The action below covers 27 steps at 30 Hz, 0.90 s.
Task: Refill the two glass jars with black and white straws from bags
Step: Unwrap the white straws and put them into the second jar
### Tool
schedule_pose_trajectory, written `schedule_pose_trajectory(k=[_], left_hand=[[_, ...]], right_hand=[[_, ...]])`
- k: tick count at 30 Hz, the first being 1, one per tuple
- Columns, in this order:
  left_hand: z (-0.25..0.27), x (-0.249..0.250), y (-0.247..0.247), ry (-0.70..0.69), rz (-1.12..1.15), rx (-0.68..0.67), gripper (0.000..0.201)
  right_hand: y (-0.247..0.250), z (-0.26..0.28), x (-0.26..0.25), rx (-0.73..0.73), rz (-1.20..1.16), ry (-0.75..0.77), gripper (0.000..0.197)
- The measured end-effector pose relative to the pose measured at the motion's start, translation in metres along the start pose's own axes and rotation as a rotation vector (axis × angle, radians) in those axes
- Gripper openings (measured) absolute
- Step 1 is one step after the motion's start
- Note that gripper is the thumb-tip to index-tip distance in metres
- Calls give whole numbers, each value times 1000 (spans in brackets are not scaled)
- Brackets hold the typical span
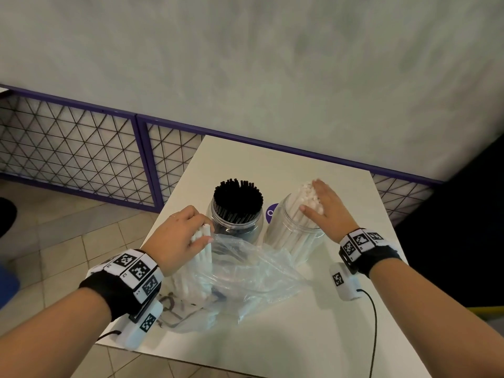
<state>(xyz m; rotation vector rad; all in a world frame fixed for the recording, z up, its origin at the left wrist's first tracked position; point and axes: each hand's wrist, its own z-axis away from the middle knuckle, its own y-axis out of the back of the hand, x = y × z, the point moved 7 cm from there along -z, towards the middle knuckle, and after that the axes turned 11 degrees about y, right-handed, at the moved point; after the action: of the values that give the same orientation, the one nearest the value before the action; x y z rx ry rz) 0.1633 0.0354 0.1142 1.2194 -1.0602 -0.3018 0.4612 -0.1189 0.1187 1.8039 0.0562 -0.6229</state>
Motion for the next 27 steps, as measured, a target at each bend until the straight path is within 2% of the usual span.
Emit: schedule_pose_trajectory(k=[4, 6, 8, 11, 16, 18, 21, 24, 27], left_hand=[[0, -1, -1, 15, 3, -9, 53], [0, 0, -2, 14, 4, -8, 53], [1, 0, -1, 14, 5, -5, 52], [1, 2, 1, 17, 7, 0, 51], [1, 3, 2, 30, 23, 6, 45], [1, 3, 2, 35, 23, 4, 48], [1, 3, 3, 44, 19, -4, 48], [1, 4, 4, 47, 21, 4, 25], [2, 4, 4, 40, 13, 20, 20]], right_hand=[[1, -23, -4, 13, 58, -12, 99], [-3, -35, -5, -31, 72, -38, 99], [-9, -42, -7, -58, 123, -52, 84], [-8, -43, -12, 47, 144, -79, 60], [15, -45, -18, 194, 160, -10, 44], [21, -50, -16, 157, 183, -8, 44], [13, -50, -7, 27, 149, 4, 47], [12, -48, -3, 83, -12, 60, 50], [18, -48, 0, 127, -52, 61, 50]])
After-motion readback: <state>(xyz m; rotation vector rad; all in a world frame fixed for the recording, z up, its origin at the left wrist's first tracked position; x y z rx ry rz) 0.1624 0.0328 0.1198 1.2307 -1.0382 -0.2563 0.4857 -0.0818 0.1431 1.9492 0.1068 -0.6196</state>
